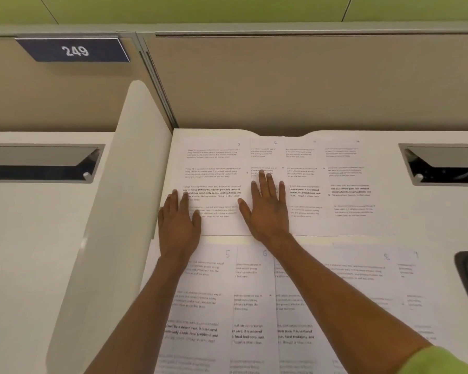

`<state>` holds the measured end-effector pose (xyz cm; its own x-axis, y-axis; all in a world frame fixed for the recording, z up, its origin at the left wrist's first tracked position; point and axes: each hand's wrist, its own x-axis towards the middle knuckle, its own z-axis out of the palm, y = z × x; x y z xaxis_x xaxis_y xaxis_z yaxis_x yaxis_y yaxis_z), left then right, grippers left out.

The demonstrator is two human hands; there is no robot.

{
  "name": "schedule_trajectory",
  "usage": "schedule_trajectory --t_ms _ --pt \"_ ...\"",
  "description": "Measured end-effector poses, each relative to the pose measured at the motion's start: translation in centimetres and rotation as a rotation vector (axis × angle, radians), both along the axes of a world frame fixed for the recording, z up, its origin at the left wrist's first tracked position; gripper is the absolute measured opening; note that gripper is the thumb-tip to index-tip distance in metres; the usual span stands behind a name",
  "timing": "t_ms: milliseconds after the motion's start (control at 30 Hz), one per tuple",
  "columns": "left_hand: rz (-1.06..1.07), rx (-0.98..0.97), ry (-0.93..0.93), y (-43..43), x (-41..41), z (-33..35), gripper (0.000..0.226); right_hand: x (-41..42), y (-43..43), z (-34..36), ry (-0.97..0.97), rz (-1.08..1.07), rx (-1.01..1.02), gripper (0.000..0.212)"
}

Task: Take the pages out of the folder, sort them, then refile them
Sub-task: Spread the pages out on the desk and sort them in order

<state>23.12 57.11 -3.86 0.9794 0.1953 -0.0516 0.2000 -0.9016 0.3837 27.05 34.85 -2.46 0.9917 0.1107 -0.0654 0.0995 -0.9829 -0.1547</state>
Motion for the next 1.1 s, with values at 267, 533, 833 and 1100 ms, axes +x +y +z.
schedule_trajectory --t_ms 267,533,833,1100 --pt "0.001 0.011 -0.001 -0.1 -0.2 -0.1 0.061 0.1 2.4 1.8 -0.003 -0.100 0.518 0.052" --pt "0.005 -0.042 0.008 -0.2 -0.2 0.6 0.062 1.6 4.1 3.8 0.159 -0.544 1.022 0.023" --pt "0.107 -0.318 -0.078 -1.3 -0.6 5.3 0.069 -0.2 -1.3 5.5 0.289 -0.679 1.274 0.019" --pt "0.365 -0.828 0.133 -8.1 -1.4 8.6 0.074 -7.0 -12.0 7.9 0.403 -0.662 1.459 0.018"
